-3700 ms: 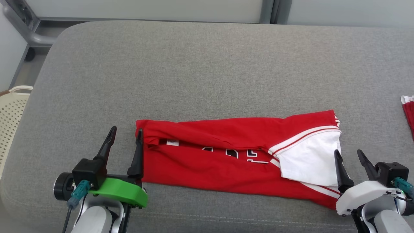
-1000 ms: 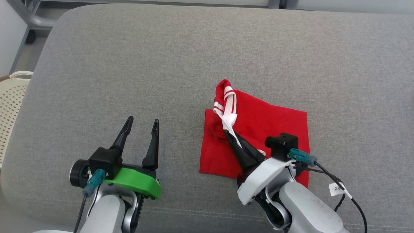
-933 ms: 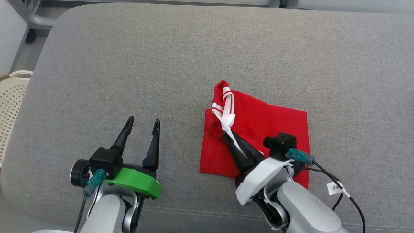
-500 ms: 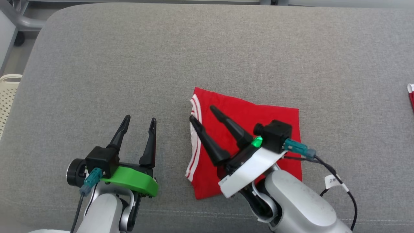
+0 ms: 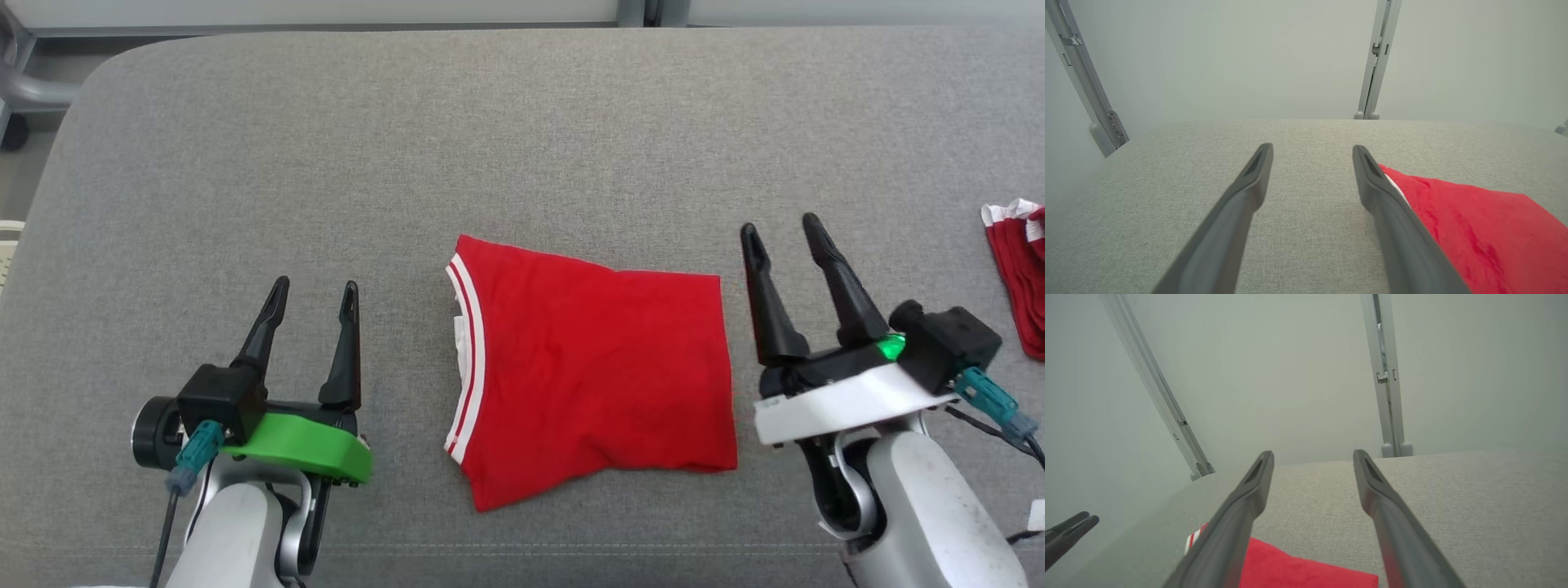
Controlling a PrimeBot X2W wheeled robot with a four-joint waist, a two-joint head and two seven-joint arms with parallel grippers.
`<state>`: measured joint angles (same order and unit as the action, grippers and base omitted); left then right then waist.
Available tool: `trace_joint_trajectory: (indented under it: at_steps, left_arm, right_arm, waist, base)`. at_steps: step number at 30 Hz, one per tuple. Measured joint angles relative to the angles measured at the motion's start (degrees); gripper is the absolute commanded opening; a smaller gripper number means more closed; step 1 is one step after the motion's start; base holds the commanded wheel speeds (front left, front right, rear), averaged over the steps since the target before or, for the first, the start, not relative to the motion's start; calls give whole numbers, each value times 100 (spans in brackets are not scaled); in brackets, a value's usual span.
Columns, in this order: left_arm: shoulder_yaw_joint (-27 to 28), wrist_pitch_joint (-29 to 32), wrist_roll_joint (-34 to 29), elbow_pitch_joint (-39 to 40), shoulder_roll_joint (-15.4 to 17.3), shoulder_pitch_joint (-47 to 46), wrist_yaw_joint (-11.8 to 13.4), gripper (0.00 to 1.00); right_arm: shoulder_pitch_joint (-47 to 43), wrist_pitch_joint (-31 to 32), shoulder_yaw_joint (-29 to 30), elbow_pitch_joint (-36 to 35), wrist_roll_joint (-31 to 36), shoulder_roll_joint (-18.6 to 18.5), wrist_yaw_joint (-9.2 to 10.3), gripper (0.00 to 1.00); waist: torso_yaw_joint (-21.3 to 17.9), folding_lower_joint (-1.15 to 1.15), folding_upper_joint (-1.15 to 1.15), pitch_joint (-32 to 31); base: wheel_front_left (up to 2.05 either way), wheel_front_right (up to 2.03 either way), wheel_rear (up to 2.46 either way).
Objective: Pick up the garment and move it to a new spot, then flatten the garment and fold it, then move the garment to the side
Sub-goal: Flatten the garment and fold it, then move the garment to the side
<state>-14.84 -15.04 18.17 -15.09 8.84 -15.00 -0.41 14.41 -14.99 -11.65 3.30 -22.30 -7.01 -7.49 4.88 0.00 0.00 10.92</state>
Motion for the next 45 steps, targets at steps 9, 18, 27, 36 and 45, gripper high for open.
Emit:
trace_joint_trajectory:
  at_steps: [9,18,27,36,45]
  left_arm:
    - [181,1,-10,215,125,426,144,100]
    - [319,85,65,349,196,846,357,100]
    - [281,162,96,464,238,976,403,100]
    - [191,162,92,482,242,922,405,100]
    - [48,124,76,342,152,666,360,100]
  right_arm:
    - [-773,0,783,222,648,-241,0,100]
    - [-1328,15,979,398,784,-198,0,100]
    - [-1496,155,984,308,845,-159,0,100]
    - [-1516,331,1000,213,916,-236,0,100]
    - [-1349,912,367,485,712,-441,0,100]
  waist:
    - [-137,0,0,-269]
    - [-211,0,0,-607]
    - [-155,0,0,-701]
    - [-57,0,0,-640]
    - [327,0,0,-462]
  base:
    - [0,0,0]
    - [0,0,0]
    - [0,0,0]
    - [0,0,0]
    - [0,0,0]
